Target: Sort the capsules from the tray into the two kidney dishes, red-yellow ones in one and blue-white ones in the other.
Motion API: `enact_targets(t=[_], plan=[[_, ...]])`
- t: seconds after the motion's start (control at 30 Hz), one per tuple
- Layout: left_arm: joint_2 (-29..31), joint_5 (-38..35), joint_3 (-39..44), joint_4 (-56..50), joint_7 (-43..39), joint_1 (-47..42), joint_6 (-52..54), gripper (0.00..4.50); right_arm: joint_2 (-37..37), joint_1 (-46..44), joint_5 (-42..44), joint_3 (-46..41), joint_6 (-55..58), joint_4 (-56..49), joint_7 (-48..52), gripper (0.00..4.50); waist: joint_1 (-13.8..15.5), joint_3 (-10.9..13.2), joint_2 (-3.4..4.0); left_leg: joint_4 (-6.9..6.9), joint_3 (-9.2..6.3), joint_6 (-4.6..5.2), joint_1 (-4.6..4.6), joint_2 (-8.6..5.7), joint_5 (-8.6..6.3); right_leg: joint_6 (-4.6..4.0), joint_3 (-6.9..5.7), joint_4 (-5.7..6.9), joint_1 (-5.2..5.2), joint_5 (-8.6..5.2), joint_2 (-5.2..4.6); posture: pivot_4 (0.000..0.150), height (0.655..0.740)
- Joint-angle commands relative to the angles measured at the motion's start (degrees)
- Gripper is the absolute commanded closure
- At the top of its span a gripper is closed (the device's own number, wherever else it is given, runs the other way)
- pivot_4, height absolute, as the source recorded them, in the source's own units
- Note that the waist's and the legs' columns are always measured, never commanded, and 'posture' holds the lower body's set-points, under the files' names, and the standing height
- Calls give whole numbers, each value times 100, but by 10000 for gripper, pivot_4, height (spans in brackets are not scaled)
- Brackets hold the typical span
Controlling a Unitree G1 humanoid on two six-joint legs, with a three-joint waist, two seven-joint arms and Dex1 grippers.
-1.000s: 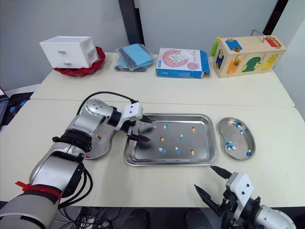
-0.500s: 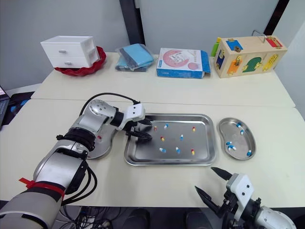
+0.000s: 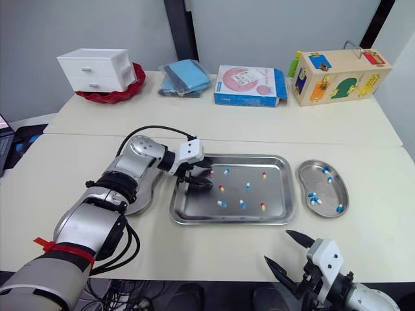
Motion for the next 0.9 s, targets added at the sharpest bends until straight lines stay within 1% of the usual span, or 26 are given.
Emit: enact_targets(t=[0.03,0.1,0.2,0.23,0.73,0.9], plan=[[-31,32,89,27,-5,-104,-29,17154,-27,13,53,7,-19,-252,-61,0,0,0,0,0,0,0,0,0,0,0,0,0,0,0,0,1500,7400],[-30,39,85,28,-12,-91,-35,21301,-20,4,58,1,-1,-269,-96,0,1,0,0,0,0,0,0,0,0,0,0,0,0,0,0,1500,7400],[-30,54,86,47,4,-91,-44,30802,-6,-6,63,-15,3,-286,-132,0,2,0,0,0,0,0,0,0,0,0,0,1,0,0,0,1500,7400],[-28,68,80,56,22,-89,-59,33352,3,-10,77,-22,4,-297,-146,0,1,0,0,0,0,0,0,0,0,0,0,1,0,0,0,1500,7400],[55,95,73,-20,-69,-27,-25,33352,98,-156,266,-79,-400,-359,-105,0,0,0,0,1,0,0,1,0,0,0,-1,2,1,0,0,1500,7400],[85,66,84,-120,-133,5,38,33352,15,-192,320,-115,-454,-288,-22,0,-1,-1,0,2,-1,0,1,0,0,0,-1,3,1,0,0,1500,7400]])
